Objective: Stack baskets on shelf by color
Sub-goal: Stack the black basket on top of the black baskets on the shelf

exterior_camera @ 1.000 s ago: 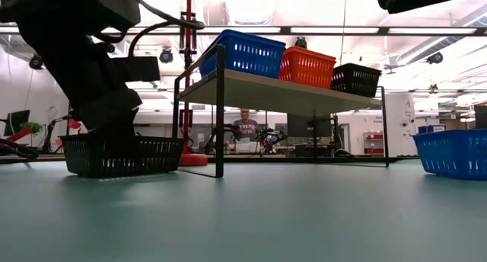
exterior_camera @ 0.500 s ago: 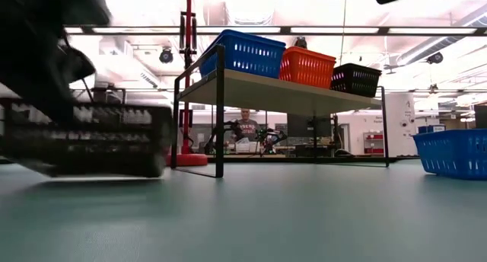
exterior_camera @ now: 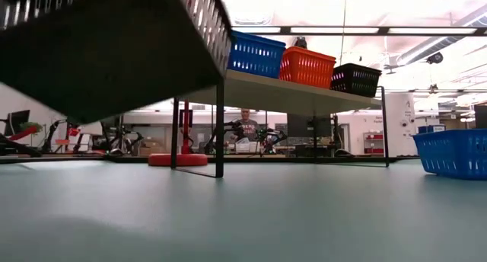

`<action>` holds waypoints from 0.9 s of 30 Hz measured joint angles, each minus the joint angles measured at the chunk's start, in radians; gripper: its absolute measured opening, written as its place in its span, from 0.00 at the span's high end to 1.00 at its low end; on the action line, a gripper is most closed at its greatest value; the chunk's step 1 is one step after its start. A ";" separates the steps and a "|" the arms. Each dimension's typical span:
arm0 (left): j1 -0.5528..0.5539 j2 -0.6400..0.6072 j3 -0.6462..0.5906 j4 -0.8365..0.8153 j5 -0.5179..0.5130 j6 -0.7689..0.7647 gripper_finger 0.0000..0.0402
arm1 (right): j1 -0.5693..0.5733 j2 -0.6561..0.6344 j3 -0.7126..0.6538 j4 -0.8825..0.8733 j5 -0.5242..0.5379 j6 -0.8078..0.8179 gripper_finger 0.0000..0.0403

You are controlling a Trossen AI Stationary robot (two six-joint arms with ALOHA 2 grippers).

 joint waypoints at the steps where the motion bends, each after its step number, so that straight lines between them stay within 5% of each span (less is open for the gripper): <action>1: 0.000 0.007 0.006 0.010 0.000 0.023 1.00 | -0.011 0.007 0.012 0.001 -0.026 0.000 0.62; 16: 0.002 0.016 0.008 0.126 -0.050 0.162 1.00 | -0.090 0.234 0.337 -0.289 -0.161 -0.073 0.55; 27: 0.004 0.016 0.006 0.126 -0.093 0.208 1.00 | -0.148 0.394 0.548 -0.483 -0.322 -0.110 0.65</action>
